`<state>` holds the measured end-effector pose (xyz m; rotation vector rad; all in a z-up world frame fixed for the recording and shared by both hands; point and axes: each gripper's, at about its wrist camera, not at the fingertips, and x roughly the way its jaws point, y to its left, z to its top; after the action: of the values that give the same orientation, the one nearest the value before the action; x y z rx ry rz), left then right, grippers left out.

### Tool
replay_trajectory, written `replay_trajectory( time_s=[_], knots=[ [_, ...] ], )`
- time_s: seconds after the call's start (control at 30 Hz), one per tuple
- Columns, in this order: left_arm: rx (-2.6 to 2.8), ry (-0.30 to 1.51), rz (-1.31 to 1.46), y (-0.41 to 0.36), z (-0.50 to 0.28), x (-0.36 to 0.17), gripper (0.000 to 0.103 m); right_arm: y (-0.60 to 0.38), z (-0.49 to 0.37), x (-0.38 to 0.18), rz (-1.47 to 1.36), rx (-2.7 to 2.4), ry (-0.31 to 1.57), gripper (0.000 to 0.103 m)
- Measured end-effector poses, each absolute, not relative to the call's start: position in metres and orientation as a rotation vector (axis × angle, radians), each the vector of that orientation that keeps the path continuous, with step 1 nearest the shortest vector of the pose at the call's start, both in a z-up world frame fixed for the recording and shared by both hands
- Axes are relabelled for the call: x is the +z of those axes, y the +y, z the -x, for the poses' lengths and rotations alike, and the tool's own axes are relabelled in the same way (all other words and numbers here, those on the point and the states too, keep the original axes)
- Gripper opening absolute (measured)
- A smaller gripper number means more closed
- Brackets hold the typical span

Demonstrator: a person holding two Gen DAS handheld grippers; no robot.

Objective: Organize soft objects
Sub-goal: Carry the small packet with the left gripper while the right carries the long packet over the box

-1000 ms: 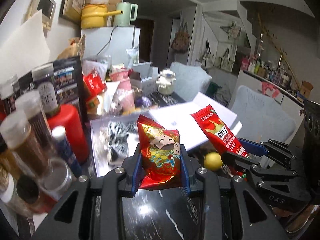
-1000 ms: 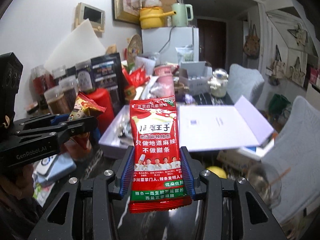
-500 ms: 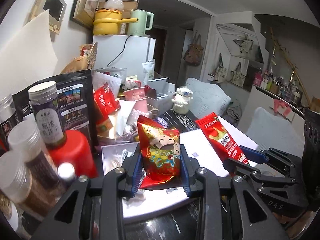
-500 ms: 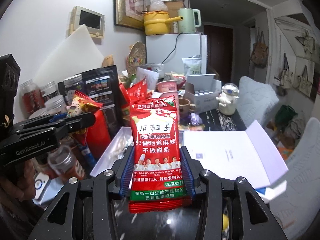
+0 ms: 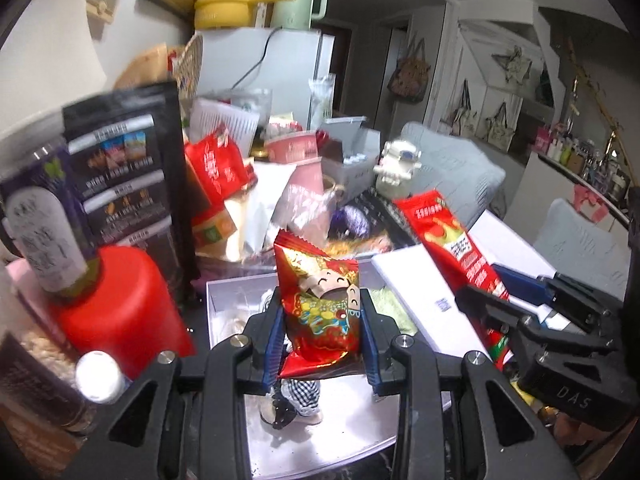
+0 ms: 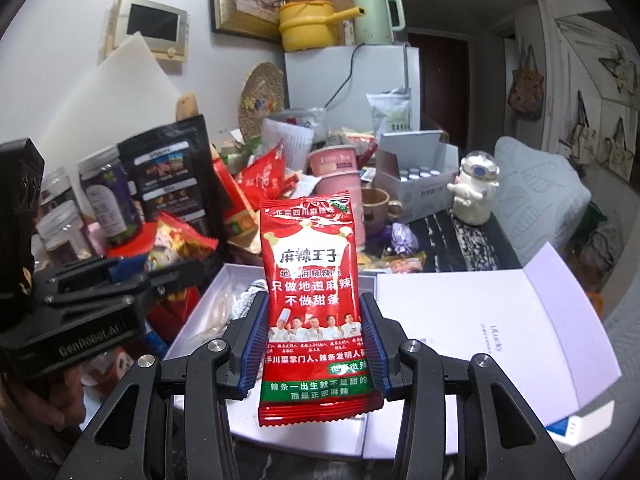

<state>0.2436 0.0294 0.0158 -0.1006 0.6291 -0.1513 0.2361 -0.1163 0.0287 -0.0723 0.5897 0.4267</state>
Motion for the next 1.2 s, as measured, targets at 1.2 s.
replay_trajectory(
  time_s=[1.2],
  knots=[
    [-0.100,0.855,-0.004,0.012,-0.291,-0.069,0.033,-0.098,-0.289,-0.057,0.154,0.414,0.833,0.044]
  ],
)
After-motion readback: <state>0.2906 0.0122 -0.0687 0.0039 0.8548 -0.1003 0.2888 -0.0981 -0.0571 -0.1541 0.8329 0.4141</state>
